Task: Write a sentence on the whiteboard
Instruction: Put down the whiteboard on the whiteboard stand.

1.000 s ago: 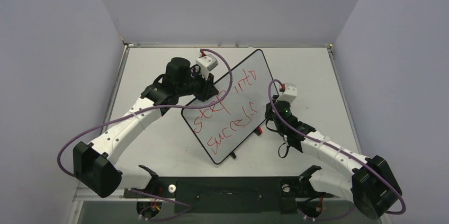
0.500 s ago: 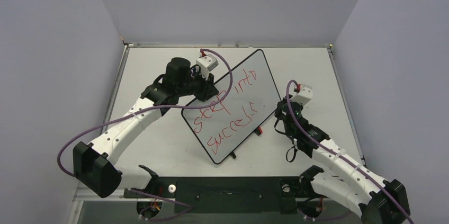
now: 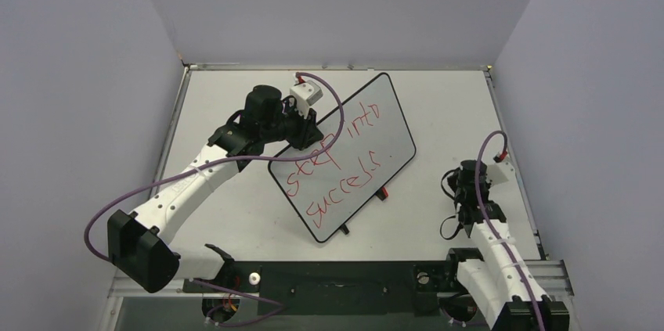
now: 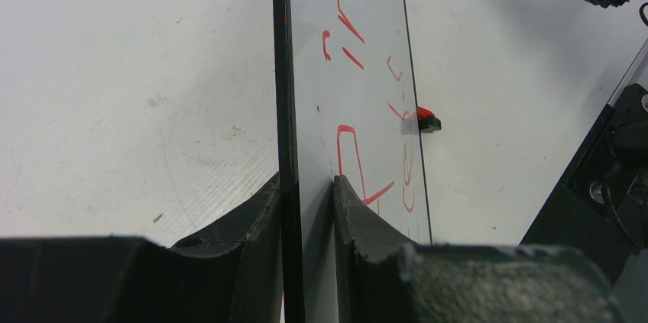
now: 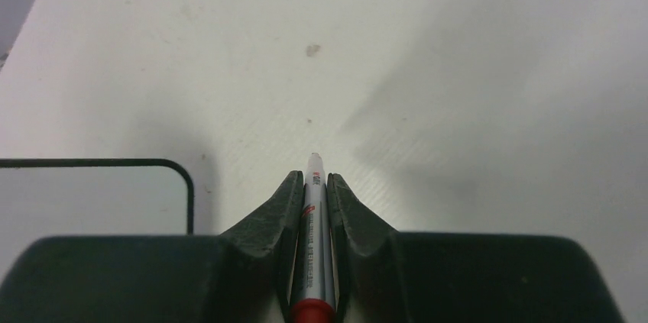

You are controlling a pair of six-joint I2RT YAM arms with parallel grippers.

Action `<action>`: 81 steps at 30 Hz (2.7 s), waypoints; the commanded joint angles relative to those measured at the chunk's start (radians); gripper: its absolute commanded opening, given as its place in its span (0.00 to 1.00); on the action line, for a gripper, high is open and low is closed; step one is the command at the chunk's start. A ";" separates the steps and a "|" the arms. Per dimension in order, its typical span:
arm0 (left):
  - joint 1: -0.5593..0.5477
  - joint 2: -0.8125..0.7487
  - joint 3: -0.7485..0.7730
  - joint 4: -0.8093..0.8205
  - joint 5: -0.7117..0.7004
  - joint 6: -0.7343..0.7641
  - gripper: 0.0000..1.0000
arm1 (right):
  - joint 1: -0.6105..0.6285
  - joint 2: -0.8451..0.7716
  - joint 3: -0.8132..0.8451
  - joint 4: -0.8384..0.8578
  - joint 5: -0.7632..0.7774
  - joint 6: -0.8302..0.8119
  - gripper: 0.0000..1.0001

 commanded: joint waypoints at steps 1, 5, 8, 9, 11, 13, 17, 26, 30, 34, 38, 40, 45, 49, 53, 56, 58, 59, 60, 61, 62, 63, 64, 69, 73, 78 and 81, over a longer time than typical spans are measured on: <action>-0.007 -0.033 0.002 0.098 -0.021 0.067 0.00 | -0.172 -0.001 -0.067 0.054 -0.246 0.057 0.00; -0.007 -0.032 0.000 0.100 -0.024 0.066 0.00 | -0.255 0.031 -0.115 0.135 -0.414 0.051 0.00; -0.007 -0.029 -0.001 0.099 -0.037 0.066 0.00 | -0.257 0.016 -0.113 0.145 -0.450 0.034 0.00; -0.008 -0.025 -0.002 0.101 -0.044 0.067 0.00 | -0.257 -0.003 -0.103 0.135 -0.451 0.019 0.00; -0.007 -0.015 -0.002 0.104 -0.073 0.065 0.00 | -0.255 -0.042 -0.086 0.106 -0.445 -0.002 0.00; -0.008 0.001 -0.001 0.102 -0.087 0.075 0.00 | -0.255 -0.077 -0.066 0.076 -0.434 -0.021 0.00; -0.007 0.046 0.017 0.075 -0.104 0.095 0.00 | -0.242 -0.087 -0.042 0.053 -0.428 -0.037 0.00; -0.006 0.081 0.004 0.063 -0.129 0.130 0.17 | -0.216 -0.093 -0.026 0.053 -0.413 -0.052 0.00; -0.006 0.092 0.002 0.058 -0.127 0.143 0.24 | -0.209 -0.097 -0.018 0.051 -0.412 -0.055 0.00; -0.006 0.094 0.001 0.049 -0.128 0.155 0.22 | -0.204 -0.105 -0.022 0.051 -0.410 -0.056 0.00; -0.006 0.090 0.003 0.014 -0.136 0.179 0.15 | -0.196 -0.111 -0.026 0.046 -0.410 -0.056 0.00; -0.006 0.092 0.012 -0.008 -0.137 0.184 0.02 | -0.188 -0.114 -0.028 0.044 -0.412 -0.054 0.00; -0.007 0.094 0.030 -0.052 -0.140 0.187 0.15 | -0.166 -0.124 -0.033 0.039 -0.410 -0.053 0.00; -0.006 0.105 0.032 -0.068 -0.151 0.181 0.24 | -0.154 -0.137 -0.041 0.038 -0.404 -0.051 0.00; -0.007 0.112 0.025 -0.080 -0.162 0.173 0.30 | -0.144 -0.144 -0.041 0.036 -0.399 -0.050 0.00; -0.006 0.113 0.019 -0.097 -0.175 0.169 0.36 | -0.136 -0.150 -0.041 0.034 -0.396 -0.049 0.00; -0.006 0.104 0.007 -0.096 -0.188 0.164 0.39 | -0.131 -0.155 -0.043 0.033 -0.392 -0.048 0.00; -0.005 0.097 -0.001 -0.096 -0.193 0.161 0.40 | -0.129 -0.155 -0.044 0.033 -0.391 -0.048 0.00; -0.005 0.093 -0.005 -0.095 -0.201 0.160 0.40 | -0.128 -0.156 -0.045 0.032 -0.390 -0.048 0.00; -0.006 0.088 -0.010 -0.096 -0.204 0.159 0.40 | -0.125 -0.157 -0.046 0.033 -0.390 -0.049 0.00; -0.006 0.085 -0.016 -0.095 -0.208 0.159 0.40 | -0.124 -0.159 -0.047 0.032 -0.388 -0.049 0.00; -0.006 0.083 -0.018 -0.093 -0.210 0.158 0.41 | -0.123 -0.161 -0.047 0.032 -0.386 -0.050 0.00; -0.006 0.080 -0.021 -0.094 -0.212 0.158 0.41 | -0.122 -0.161 -0.047 0.032 -0.386 -0.050 0.00; -0.007 0.068 -0.023 -0.094 -0.230 0.163 0.46 | -0.119 -0.164 -0.046 0.028 -0.382 -0.055 0.00; -0.007 0.067 -0.015 -0.103 -0.244 0.170 0.47 | -0.117 -0.166 -0.048 0.025 -0.377 -0.057 0.00; -0.006 0.073 -0.008 -0.104 -0.267 0.178 0.50 | -0.117 -0.167 -0.050 0.024 -0.374 -0.060 0.00; -0.007 0.065 0.000 -0.097 -0.281 0.177 0.50 | -0.117 -0.167 -0.049 0.024 -0.374 -0.062 0.00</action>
